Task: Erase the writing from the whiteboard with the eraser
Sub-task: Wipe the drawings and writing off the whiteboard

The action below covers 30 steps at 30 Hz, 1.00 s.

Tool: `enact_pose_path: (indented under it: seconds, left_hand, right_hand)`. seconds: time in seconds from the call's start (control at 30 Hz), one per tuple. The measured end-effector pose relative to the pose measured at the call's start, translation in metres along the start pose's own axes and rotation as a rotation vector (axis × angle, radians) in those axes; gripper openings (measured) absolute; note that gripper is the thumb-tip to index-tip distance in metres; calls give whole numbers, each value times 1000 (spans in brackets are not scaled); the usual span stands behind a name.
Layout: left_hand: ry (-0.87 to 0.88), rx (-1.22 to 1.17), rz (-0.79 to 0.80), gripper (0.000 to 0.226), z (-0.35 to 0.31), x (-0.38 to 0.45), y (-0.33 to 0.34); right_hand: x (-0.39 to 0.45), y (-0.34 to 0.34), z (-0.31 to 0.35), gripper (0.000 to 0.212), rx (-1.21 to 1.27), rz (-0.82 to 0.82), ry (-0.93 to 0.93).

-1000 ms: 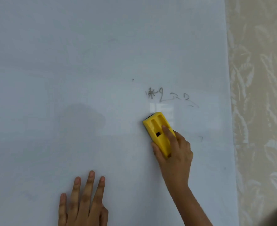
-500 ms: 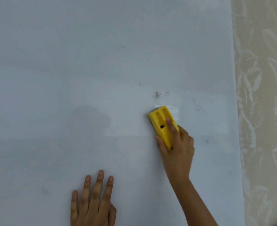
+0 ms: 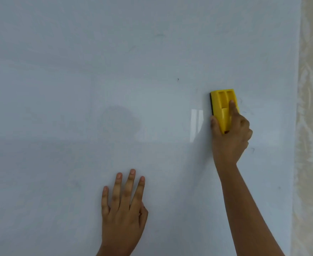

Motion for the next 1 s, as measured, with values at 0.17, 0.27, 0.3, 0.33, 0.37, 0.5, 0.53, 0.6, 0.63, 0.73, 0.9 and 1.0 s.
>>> enact_pose_path:
  seconds: [0.17, 0.27, 0.3, 0.33, 0.37, 0.5, 0.53, 0.6, 0.63, 0.73, 0.9, 1.0]
  left_hand:
    - [34, -34, 25, 54, -12, 38, -8]
    - [20, -15, 41, 54, -15, 82, -22]
    - [6, 1, 40, 53, -13, 96, -28]
    - [-8, 4, 37, 53, -8, 109, -32]
    - [-17, -3, 31, 53, -3, 119, -36]
    - [-46, 30, 47, 54, 11, 136, -34]
    - [-44, 41, 46, 54, 11, 136, -31]
    - [-41, 34, 28, 54, 10, 135, -28]
    - [-42, 37, 20, 54, 11, 133, -28]
    - [-35, 30, -4, 54, 13, 134, -30]
    - [-25, 25, 16, 55, 12, 132, -31]
    - [-22, 36, 14, 55, 11, 132, -32]
  right_hand:
    - [24, 14, 35, 58, 8, 0, 11]
    - [-28, 31, 63, 56, -44, 91, -277]
    - [-43, 31, 55, 55, -67, 108, -316]
    - [-52, 28, 41, 55, -86, 111, -321]
    - [-53, 20, 22, 55, -94, 96, -286]
    - [2, -11, -42, 59, 40, -46, 117]
    - [19, -14, -44, 59, 64, -75, 192]
    - [42, -8, -17, 59, 76, -59, 169]
    - [42, 1, 8, 59, 75, -22, 76]
    - [-1, 27, 62, 58, 11, 92, -251]
    - [-13, 4, 4, 59, -85, 58, -225]
    - [34, -20, -50, 59, 31, -68, 121]
Point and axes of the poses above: each hand's wrist, its own x-axis towards the middle knuckle, its own y-axis out of the palm, z = x × y, the point moved 9 cm from there along x, towards the middle knuckle, and after that the axes turned 11 degrees about z, right-handed, at the moved point
